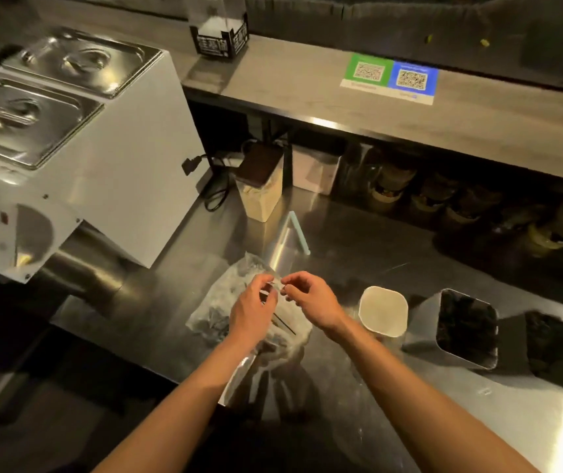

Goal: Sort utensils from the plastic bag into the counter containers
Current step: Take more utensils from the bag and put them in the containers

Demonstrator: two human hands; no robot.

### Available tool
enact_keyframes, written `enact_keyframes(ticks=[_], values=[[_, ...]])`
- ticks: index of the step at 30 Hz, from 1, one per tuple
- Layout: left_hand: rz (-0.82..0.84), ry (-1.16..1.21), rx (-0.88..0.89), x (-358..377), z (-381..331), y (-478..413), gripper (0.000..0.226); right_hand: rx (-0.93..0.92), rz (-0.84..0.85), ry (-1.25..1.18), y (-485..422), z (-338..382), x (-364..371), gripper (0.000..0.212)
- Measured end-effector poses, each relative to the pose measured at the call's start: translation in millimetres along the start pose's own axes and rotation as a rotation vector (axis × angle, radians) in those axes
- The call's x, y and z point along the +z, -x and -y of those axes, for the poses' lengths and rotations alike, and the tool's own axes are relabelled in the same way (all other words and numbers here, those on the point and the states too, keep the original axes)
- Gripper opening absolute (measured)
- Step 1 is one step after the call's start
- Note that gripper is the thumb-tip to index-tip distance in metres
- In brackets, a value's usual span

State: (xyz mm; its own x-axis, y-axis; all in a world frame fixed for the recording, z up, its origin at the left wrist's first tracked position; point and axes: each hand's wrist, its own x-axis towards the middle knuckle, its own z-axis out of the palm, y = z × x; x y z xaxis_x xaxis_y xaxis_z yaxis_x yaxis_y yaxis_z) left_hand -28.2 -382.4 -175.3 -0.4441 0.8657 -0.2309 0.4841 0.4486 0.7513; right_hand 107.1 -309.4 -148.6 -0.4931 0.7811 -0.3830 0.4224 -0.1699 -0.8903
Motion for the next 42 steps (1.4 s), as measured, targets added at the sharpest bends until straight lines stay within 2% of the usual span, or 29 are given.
enact_keyframes(ticks=[3, 6, 9, 13, 16, 20, 24, 27, 30, 33, 37, 42], values=[[-0.052, -0.080, -0.070, -8.1, 30.5, -4.2, 0.023, 0.029, 0.037, 0.207, -15.0, -15.7, 28.7, 0.019], [-0.173, -0.223, -0.038, -12.3, 54.9, -6.8, 0.024, 0.076, 0.060, 0.401, -24.0, -26.4, 51.2, 0.024], [-0.247, -0.343, -0.129, -18.8, 69.4, -10.4, 0.041, 0.124, 0.043, 0.563, -33.5, -36.2, 68.1, 0.032], [-0.150, -0.249, -0.381, -19.8, 89.7, -16.4, 0.071, 0.200, 0.068, 0.718, -47.2, -45.9, 82.2, 0.034], [-0.099, -0.156, -0.350, -16.7, 102.7, -17.2, 0.066, 0.219, 0.114, 0.823, -54.9, -49.8, 91.0, 0.031], [-0.089, 0.027, -0.292, -16.3, 108.9, -17.8, 0.051, 0.205, 0.043, 0.809, -58.5, -52.2, 101.6, 0.022], [-0.102, 0.129, -0.259, -19.4, 111.9, -17.3, 0.049, 0.228, 0.026, 0.779, -60.0, -55.3, 104.1, 0.025], [-0.085, 0.093, -0.226, -21.5, 111.0, -14.9, 0.049, 0.240, 0.057, 0.799, -62.2, -55.1, 104.6, 0.031], [-0.167, -0.074, -0.224, -22.9, 109.6, -8.8, 0.050, 0.237, 0.045, 0.848, -65.4, -54.3, 107.1, 0.033], [-0.241, -0.155, -0.303, -25.9, 105.8, -5.6, 0.046, 0.220, 0.050, 0.900, -68.5, -54.1, 109.1, 0.034], [-0.124, -0.106, -0.476, -27.9, 103.4, -4.0, 0.046, 0.197, 0.064, 0.955, -68.3, -52.9, 115.2, 0.040], [-0.037, -0.062, -0.559, -20.6, 100.6, 3.2, 0.066, 0.227, 0.123, 0.973, -69.9, -52.5, 119.4, 0.034]])
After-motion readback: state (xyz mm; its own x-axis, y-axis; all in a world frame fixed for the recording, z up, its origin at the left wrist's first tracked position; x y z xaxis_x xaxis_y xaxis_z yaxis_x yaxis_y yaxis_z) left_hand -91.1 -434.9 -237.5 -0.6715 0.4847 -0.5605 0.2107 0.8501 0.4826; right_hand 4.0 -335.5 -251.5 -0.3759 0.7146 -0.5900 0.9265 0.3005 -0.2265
